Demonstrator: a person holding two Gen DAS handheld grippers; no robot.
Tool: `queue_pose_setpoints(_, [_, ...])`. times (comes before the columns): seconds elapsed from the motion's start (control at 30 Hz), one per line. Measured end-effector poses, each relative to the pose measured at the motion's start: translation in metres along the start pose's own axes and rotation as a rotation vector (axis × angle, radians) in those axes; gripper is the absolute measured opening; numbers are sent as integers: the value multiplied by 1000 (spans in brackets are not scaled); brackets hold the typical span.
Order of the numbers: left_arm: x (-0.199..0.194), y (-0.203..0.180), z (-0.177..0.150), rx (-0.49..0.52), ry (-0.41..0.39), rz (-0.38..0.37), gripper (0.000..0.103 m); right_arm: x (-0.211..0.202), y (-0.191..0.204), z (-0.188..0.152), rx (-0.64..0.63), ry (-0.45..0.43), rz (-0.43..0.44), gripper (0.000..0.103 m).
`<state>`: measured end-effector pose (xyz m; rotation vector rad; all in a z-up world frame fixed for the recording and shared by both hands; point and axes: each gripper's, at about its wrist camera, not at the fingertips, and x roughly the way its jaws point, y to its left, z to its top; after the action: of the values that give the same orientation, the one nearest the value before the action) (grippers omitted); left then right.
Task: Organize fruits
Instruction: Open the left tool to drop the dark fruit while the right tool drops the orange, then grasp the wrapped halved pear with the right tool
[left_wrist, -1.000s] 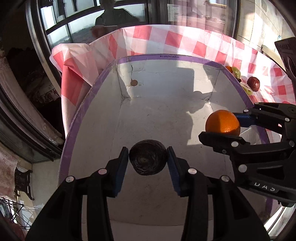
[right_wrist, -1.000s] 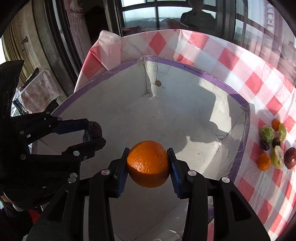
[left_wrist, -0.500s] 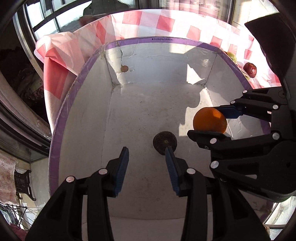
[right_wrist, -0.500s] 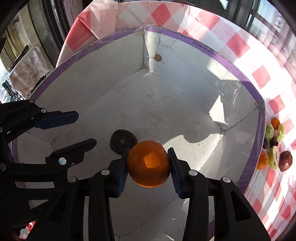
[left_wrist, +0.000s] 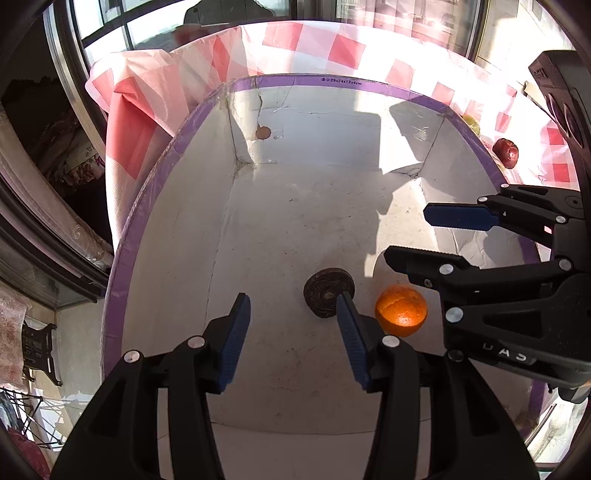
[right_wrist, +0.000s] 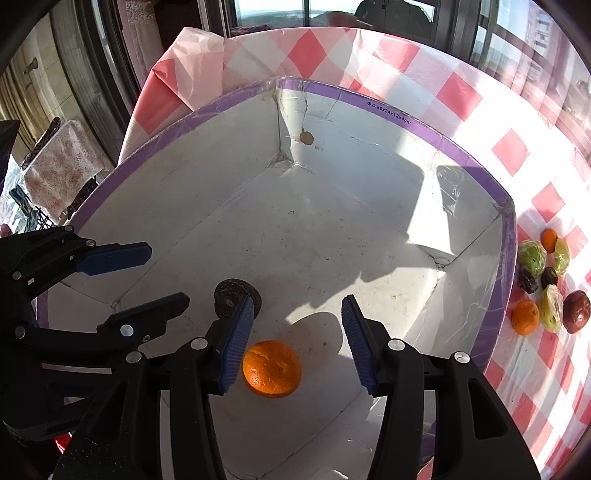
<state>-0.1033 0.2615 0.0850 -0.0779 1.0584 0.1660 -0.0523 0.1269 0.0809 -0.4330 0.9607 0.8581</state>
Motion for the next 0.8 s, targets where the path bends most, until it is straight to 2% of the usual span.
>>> queue_pose_setpoints(0.03, [0,1,0,-6,5,-3,52,-4,-3,-1,19,-23,21,51])
queue_pose_setpoints(0.07, [0,2,-1,-11,3,-3,55,-8,-6,-1,42,-52,51,59])
queue_pose_setpoints(0.13, [-5,2,-1,-20,-25,18,68,-19,-11,-3,71,-128,109,66])
queue_pose_setpoints(0.2, [-11,0,-2,-34,-67,57,76,-26,-14,-8,90,-202,125,66])
queue_pose_setpoints(0.23, [-14,0,-3,-42,-94,80,77,-30,-15,-10,105,-231,121,66])
queue_pose_setpoints(0.3, [-22,1,-3,-80,-160,135,78,-39,-19,-14,138,-289,99,76])
queue_pose_setpoints(0.33, [-28,0,-4,-101,-201,168,81,-44,-22,-18,159,-331,96,84])
queue_pose_setpoints(0.4, [-45,-2,-9,-144,-309,213,89,-53,-30,-30,197,-404,112,87])
queue_pose_setpoints(0.47, [-63,-13,-17,-171,-423,195,97,-65,-41,-47,232,-461,130,87])
queue_pose_setpoints(0.53, [-83,-33,-22,-163,-536,151,101,-80,-62,-69,285,-556,136,87])
queue_pose_setpoints(0.63, [-111,-79,-25,-80,-703,77,101,-98,-105,-106,398,-674,104,87])
queue_pose_setpoints(0.7, [-118,-120,-20,13,-750,19,101,-104,-138,-130,473,-705,31,87])
queue_pose_setpoints(0.8, [-106,-179,-10,104,-720,-140,101,-102,-191,-169,615,-638,-77,87])
